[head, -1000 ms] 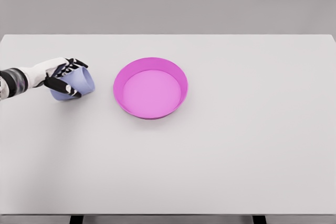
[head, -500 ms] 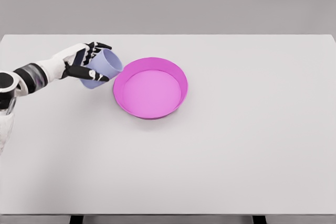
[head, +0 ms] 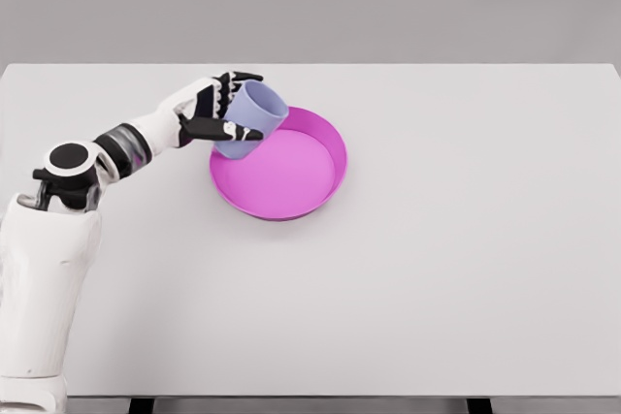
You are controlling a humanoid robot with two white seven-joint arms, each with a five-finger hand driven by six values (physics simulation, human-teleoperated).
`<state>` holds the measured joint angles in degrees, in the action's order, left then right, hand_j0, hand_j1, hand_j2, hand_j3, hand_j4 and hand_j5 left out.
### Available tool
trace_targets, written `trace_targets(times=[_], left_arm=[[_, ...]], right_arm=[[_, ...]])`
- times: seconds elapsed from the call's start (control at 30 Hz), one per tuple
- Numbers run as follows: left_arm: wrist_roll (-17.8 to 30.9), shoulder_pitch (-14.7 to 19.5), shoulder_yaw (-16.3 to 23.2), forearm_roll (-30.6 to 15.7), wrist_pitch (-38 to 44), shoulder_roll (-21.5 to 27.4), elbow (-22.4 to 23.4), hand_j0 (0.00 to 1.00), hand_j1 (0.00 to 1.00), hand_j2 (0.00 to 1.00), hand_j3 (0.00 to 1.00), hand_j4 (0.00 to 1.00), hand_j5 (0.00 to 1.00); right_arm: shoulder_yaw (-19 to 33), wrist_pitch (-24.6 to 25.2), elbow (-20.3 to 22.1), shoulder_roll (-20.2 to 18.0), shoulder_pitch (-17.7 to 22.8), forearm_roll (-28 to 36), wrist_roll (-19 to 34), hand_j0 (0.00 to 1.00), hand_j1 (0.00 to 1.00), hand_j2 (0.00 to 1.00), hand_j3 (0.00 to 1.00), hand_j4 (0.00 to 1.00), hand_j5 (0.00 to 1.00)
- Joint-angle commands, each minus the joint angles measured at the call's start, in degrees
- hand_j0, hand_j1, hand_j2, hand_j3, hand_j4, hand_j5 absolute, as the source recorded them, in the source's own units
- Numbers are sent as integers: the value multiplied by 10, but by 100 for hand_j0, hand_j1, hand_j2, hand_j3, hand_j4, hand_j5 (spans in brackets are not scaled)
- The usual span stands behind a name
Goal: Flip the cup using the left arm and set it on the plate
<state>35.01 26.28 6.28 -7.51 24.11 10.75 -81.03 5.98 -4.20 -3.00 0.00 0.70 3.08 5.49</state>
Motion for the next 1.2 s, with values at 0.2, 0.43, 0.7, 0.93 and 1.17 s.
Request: trace_targets(times=[0.2,0.43,0.7,0.93,1.17], left_arm=[[0,1,-43,-2,3,-70,69,69,69,69,69,69,69],[0,1,-65,-16,0,-96,69,71,71,71,71,71,71],[0,0,-79,-31,6,-103,80,71,71,71,71,71,71],[0,1,-77,-29,6,-108,81,92,92,92,92,92,92],[0,0,-76,-23,5,-108,81,100,100,100,100,100,100]], right_arm=[[0,0,0,0,0,0,0,100,100,100,100,100,100],[0,0,0,0,0,0,0,100,100,100,100,100,100],[0,0,-1,0,0,0,0,100,100,100,100,100,100],[0,0,-1,0,0,0,0,100,100,100,100,100,100],[0,0,0,0,0,0,0,100,100,100,100,100,100]])
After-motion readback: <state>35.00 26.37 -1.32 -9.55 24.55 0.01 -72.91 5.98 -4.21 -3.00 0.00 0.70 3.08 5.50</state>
